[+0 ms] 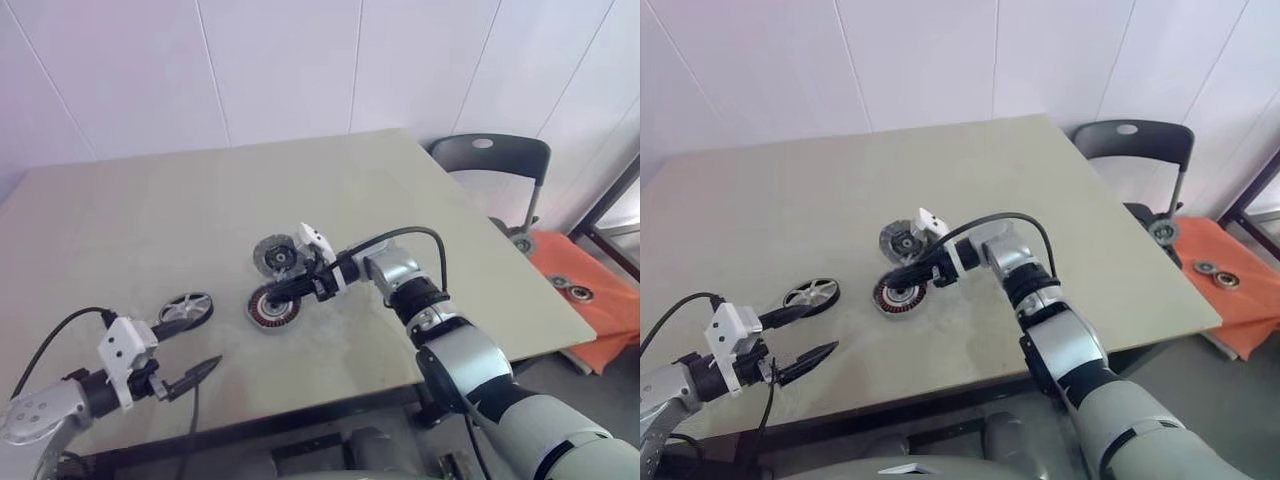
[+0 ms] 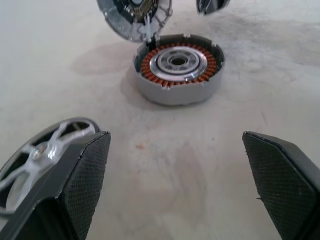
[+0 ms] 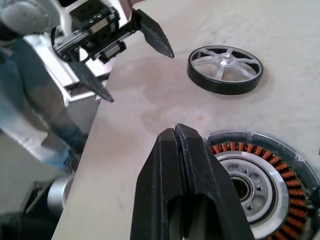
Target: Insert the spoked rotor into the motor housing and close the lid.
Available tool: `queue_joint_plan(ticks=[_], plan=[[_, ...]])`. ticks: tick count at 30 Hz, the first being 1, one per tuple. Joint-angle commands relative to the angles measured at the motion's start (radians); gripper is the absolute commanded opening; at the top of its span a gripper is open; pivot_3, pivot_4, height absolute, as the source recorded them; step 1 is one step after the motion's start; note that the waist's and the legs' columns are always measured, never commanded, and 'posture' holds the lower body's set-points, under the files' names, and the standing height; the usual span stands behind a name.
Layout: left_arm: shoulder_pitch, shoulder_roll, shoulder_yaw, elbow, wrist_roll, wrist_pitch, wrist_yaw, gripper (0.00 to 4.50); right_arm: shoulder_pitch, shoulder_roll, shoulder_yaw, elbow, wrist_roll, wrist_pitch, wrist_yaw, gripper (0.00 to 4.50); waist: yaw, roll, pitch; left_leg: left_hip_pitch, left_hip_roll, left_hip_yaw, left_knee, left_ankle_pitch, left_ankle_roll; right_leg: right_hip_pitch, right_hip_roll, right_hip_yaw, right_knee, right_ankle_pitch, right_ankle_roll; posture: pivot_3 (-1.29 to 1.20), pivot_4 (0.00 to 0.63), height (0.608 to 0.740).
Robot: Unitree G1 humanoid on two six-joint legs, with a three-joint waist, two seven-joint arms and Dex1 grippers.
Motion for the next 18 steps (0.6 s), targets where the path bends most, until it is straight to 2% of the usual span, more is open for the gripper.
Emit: queue_joint_plan(ticks=[1,7,12,18], plan=[[-0.001,-0.001,0.033,-0.031,-0.018,-0.014,0.000,4.50,-0.024,-0.061,0.032,-0.047,-0.039,-0.090,0.029,0.02,0.001,0.000,0.000,0.000,0.000,0.000,0.000,0.000,0.000,0.000,0.000,0.000,-0.001,0.000,0.000,0.00,0.000,0.740],[-0.008,0.008,0.036,-0.021,-0.017,-0.019,-0.014,4.50,-0.035,-0.181,0.040,-0.038,-0.080,-0.256,0.041,0.02,-0.002,-0.001,0.000,0.000,0.000,0.001,-0.003,0.000,0.000,0.003,-0.001,0.000,-0.008,0.000,-0.001,0.00,0.000,0.740],[-0.030,0.004,0.039,0.011,-0.015,-0.023,-0.025,4.50,-0.032,-0.215,0.037,-0.069,-0.078,-0.366,0.045,0.02,-0.003,-0.004,-0.002,0.000,0.000,0.001,-0.008,0.000,0.000,0.002,-0.001,0.000,-0.010,0.003,0.000,0.00,0.000,0.740],[-0.014,-0.032,0.050,0.015,-0.004,-0.018,0.018,4.50,-0.035,-0.222,0.013,-0.070,-0.055,-0.372,0.039,0.02,-0.002,-0.004,-0.002,0.001,0.000,0.001,-0.008,0.000,0.000,0.003,-0.001,0.000,-0.011,0.004,0.000,0.00,0.000,0.740]])
